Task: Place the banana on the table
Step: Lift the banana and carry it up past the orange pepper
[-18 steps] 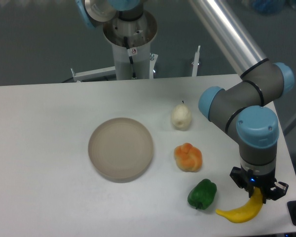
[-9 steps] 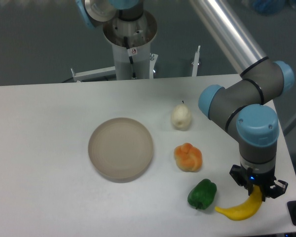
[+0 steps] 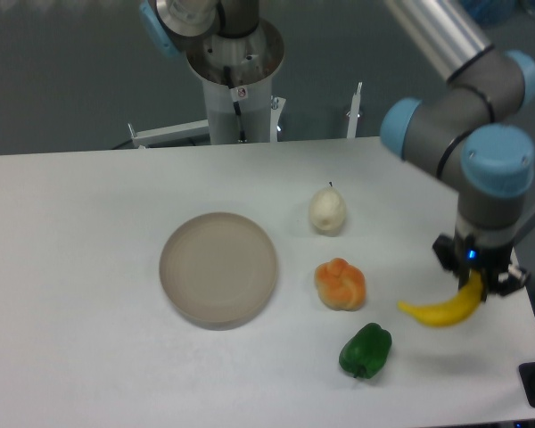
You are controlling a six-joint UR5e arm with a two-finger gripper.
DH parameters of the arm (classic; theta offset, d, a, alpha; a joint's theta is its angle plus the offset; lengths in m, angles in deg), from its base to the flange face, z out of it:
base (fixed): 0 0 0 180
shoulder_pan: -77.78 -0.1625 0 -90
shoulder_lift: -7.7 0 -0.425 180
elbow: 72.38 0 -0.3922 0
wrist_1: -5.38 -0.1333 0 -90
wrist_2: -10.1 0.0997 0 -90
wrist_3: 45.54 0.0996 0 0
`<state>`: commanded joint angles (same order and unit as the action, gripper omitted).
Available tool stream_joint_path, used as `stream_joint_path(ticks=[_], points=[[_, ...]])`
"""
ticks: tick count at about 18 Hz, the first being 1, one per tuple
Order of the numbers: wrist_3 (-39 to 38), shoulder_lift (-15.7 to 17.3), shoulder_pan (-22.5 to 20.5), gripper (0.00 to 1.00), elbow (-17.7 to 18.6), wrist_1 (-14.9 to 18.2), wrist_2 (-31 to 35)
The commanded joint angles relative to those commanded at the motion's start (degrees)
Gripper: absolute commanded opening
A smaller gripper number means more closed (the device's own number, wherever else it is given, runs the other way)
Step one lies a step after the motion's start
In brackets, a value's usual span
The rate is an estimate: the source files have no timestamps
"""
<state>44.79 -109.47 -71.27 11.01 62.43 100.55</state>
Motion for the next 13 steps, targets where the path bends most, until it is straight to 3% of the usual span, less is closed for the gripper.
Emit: stream_joint_path(ticks=[4,9,13], points=[[6.25,2.55,-3.70,0.39,4.93,0.00,-1.06],[6.09,4.49,-5.37,0.38,13.19,-0.79,-0.97],[5.30,4.49,-5.11,0.38,15.22,-0.88,-1.24]])
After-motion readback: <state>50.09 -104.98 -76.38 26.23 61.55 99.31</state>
